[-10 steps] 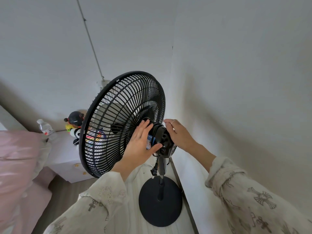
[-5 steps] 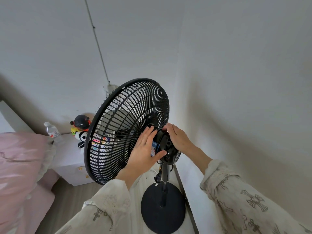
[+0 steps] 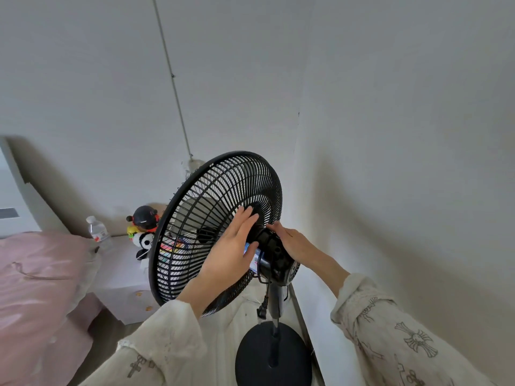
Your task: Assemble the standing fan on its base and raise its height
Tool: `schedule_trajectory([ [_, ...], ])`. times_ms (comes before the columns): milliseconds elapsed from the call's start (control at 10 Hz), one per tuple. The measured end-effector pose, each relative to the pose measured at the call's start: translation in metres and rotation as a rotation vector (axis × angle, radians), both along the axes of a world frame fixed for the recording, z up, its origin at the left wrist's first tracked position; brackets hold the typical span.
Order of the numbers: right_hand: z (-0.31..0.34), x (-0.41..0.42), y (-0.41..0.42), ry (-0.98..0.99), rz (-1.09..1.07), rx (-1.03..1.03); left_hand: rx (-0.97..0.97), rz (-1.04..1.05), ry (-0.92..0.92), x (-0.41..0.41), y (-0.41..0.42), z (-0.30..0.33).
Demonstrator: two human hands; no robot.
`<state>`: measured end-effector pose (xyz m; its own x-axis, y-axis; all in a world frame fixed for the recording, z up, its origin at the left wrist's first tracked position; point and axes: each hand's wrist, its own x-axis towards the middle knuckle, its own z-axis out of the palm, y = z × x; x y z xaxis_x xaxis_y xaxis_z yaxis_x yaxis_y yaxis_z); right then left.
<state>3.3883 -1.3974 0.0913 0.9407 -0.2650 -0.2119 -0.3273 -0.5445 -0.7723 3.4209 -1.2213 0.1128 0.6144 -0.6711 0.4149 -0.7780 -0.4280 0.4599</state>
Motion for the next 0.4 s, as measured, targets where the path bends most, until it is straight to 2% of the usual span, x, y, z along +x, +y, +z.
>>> schedule_trajectory([
  [100, 0.003, 0.001, -0.001, 0.047, -0.008, -0.01, -0.036, 0.029, -0.406, 0.018, 0.01, 0.037],
  [200, 0.004, 0.003, -0.003, 0.053, 0.001, 0.007, 0.024, 0.166, -0.52, 0.045, 0.016, 0.071],
  [300, 0.008, 0.0, -0.001, 0.065, -0.039, -0.037, 0.106, 0.276, -0.414, 0.061, 0.016, 0.079],
  [400, 0.019, -0.003, 0.001, -0.067, -0.07, -0.002, 0.174, 0.372, -0.345, 0.066, 0.011, 0.07],
])
